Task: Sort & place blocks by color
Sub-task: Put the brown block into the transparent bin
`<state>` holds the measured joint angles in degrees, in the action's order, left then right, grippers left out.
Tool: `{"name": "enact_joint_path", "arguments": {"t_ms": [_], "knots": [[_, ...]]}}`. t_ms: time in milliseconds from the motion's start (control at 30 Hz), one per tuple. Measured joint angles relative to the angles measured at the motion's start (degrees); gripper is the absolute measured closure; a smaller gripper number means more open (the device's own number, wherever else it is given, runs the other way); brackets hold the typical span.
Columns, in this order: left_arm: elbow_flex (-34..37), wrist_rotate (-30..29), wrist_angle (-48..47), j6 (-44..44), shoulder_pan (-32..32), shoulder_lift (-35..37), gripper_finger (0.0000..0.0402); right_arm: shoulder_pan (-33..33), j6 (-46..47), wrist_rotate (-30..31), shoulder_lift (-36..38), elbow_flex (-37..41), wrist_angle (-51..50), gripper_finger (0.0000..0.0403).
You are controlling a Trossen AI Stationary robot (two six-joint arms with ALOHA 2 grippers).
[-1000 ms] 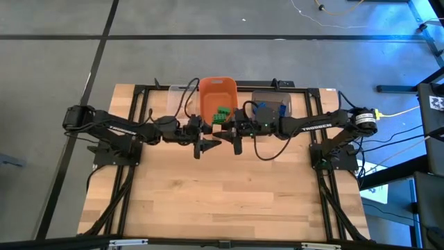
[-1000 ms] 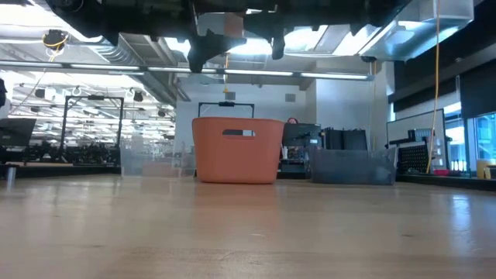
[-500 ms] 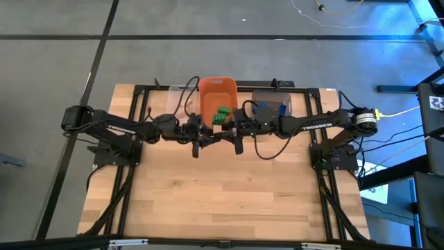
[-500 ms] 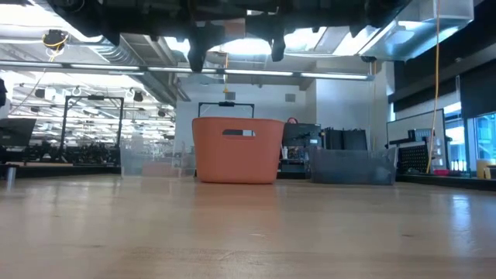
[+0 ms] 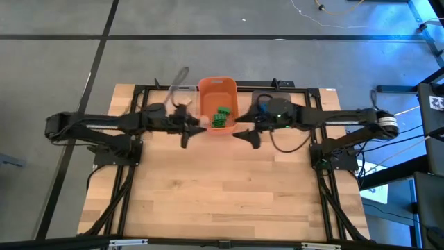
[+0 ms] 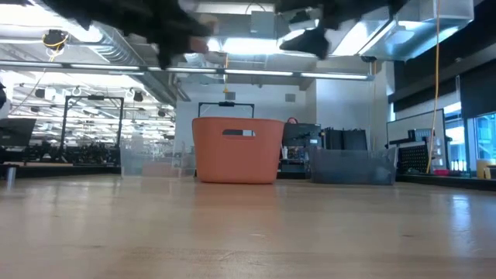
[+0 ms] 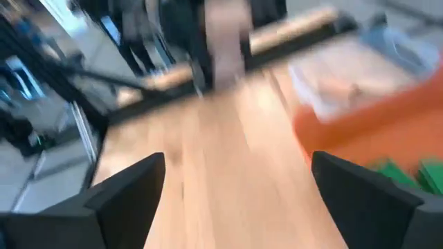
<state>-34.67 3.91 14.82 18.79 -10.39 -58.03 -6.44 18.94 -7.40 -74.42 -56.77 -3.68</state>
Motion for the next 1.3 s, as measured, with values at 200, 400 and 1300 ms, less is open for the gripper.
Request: {"name": "enact_joint_path", "arguments": {"t_ms": [200,400,1300], "knots": [[0.14,-7.28,-9.13,-3.75,-2.41,15.85,0.0284,-0.39,0.09,0.11,6.67,1.47,-12.08,0.0035],[2.78,-7.76,-7.97,-3.01,-3.52,25.03,0.0284,-0.38,6.35,2.33,11.97,13.65,7.72,0.0034],[-4.22,-16.41,-20.93,3.57,-13.23,11.57,0.0284,2.24,9.31,7.05,12.64,23.39,37.87,0.0034]]}}
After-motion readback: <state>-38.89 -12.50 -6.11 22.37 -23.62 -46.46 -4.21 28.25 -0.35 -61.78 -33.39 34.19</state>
